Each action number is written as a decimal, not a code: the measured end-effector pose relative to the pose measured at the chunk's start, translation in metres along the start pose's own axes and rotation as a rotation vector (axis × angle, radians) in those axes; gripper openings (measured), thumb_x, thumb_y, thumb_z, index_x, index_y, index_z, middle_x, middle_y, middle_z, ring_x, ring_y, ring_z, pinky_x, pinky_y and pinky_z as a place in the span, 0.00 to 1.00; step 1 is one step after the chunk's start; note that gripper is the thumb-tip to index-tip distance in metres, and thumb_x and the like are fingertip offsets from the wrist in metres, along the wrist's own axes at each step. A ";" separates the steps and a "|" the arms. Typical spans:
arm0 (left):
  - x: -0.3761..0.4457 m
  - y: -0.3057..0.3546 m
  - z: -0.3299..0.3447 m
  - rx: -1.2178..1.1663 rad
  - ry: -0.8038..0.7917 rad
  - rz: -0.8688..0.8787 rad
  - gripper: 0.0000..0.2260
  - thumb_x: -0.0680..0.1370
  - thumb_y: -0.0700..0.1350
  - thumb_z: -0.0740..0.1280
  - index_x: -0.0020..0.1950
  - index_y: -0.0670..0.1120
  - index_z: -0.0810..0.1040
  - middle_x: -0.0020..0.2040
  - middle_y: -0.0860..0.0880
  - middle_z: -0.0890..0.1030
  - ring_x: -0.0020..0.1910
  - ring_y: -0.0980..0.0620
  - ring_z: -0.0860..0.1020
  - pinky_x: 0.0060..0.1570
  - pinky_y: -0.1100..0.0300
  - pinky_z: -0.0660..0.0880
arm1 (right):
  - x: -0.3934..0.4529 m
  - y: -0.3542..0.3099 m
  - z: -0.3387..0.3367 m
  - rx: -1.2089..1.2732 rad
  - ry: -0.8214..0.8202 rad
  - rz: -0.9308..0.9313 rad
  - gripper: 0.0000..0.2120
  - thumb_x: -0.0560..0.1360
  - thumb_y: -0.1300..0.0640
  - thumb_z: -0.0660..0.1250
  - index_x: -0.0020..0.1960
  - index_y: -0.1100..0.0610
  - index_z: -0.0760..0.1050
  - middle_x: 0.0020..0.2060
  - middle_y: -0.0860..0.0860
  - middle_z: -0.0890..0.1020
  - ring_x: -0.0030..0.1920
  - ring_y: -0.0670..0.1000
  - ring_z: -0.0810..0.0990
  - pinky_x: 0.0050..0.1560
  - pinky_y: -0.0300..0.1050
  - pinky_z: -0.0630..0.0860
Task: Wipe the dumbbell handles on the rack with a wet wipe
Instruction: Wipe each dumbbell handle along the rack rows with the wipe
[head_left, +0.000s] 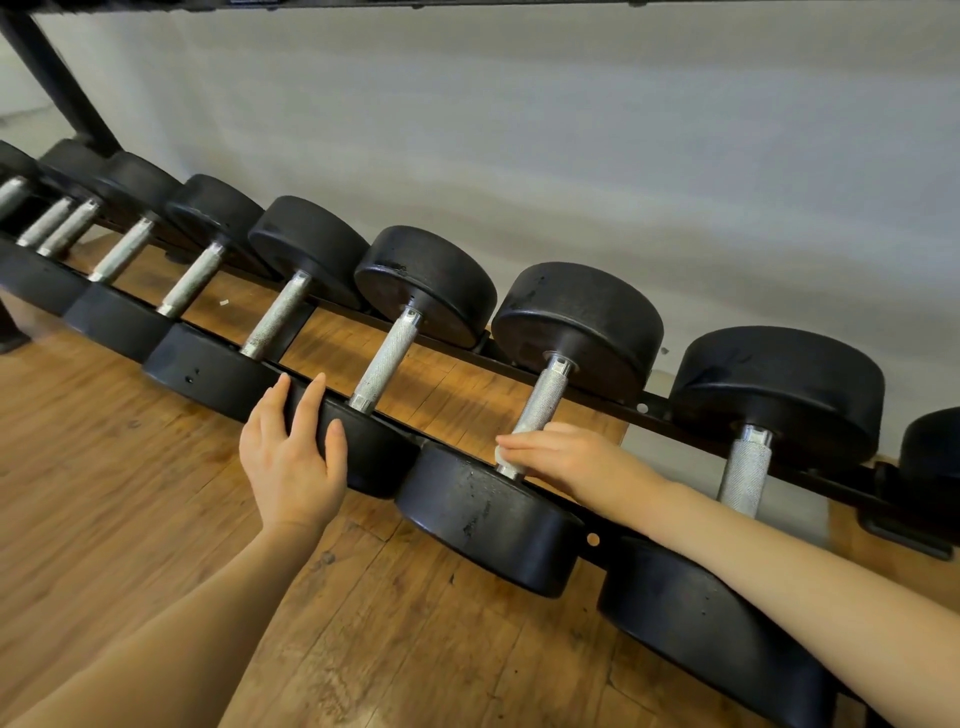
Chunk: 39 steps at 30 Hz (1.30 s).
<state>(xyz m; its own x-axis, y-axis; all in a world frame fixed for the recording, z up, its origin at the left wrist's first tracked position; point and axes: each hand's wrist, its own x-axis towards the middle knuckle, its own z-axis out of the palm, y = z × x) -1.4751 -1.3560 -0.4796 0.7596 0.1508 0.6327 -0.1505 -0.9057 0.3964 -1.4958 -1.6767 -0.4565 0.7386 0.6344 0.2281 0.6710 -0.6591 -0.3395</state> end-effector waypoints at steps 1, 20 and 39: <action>0.000 0.000 0.000 0.000 -0.002 0.000 0.23 0.81 0.52 0.56 0.73 0.46 0.72 0.73 0.39 0.68 0.71 0.38 0.66 0.69 0.39 0.62 | 0.000 0.005 0.002 -0.041 0.046 -0.034 0.19 0.79 0.60 0.62 0.69 0.55 0.74 0.66 0.50 0.76 0.66 0.50 0.74 0.67 0.48 0.71; 0.022 0.008 -0.033 0.095 -0.355 -0.113 0.22 0.84 0.55 0.54 0.78 0.53 0.63 0.80 0.44 0.58 0.78 0.42 0.55 0.76 0.44 0.53 | 0.089 -0.035 -0.020 0.139 0.376 0.267 0.09 0.79 0.61 0.65 0.58 0.58 0.81 0.58 0.51 0.81 0.60 0.44 0.76 0.63 0.30 0.66; 0.147 -0.102 -0.004 0.230 -0.371 -0.019 0.23 0.84 0.56 0.51 0.79 0.52 0.61 0.80 0.46 0.58 0.79 0.44 0.54 0.77 0.45 0.49 | 0.221 -0.026 0.017 -0.287 0.132 0.271 0.21 0.74 0.62 0.72 0.67 0.58 0.74 0.61 0.56 0.80 0.60 0.55 0.80 0.59 0.52 0.78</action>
<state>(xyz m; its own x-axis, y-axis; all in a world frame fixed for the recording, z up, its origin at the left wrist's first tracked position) -1.3501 -1.2400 -0.4244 0.9431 0.0540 0.3280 -0.0211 -0.9750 0.2212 -1.3514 -1.5121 -0.4128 0.8806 0.3773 0.2866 0.4279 -0.8930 -0.1391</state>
